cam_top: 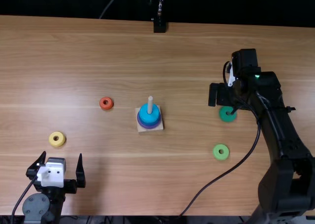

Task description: Build the Hanoi tower: stack the rings onto the peg from bottom to top in this color order: purple, dark blue, light blue, dark green, light green, yellow, orange.

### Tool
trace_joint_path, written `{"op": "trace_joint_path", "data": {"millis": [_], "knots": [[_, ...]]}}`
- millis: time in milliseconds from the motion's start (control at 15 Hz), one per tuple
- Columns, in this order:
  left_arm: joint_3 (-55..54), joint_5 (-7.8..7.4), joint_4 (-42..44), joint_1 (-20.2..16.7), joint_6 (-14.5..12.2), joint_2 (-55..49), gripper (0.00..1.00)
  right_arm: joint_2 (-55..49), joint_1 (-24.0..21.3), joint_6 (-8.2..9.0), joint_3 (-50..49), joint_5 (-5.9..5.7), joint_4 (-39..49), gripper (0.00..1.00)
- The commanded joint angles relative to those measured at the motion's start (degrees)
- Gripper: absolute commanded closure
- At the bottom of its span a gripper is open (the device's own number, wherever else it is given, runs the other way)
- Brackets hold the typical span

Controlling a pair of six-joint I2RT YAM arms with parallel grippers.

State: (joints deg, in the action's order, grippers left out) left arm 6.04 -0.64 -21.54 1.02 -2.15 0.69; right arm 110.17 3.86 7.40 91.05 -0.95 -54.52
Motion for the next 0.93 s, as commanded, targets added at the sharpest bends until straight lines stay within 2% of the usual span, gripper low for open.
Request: {"op": "trace_joint_path", "data": {"millis": [0,400,867], "knots": [[-6.0,-0.52,-3.8,-0.6,-0.1,-0.7,0.0,-0.9,-2.3,-0.86,-1.1,-0.21,-0.1,0.0],[-6.0,-0.52,-3.8,-0.6,-0.1,-0.7,0.0,-0.7,-3.9,-5.08,-7.7,0.0,0.5,0.0],[-6.0,-0.52,-3.8,-0.6,-0.1,-0.7,0.0,2.8,-4.0,-5.08,-8.5,0.0,5.0,0.0]]}}
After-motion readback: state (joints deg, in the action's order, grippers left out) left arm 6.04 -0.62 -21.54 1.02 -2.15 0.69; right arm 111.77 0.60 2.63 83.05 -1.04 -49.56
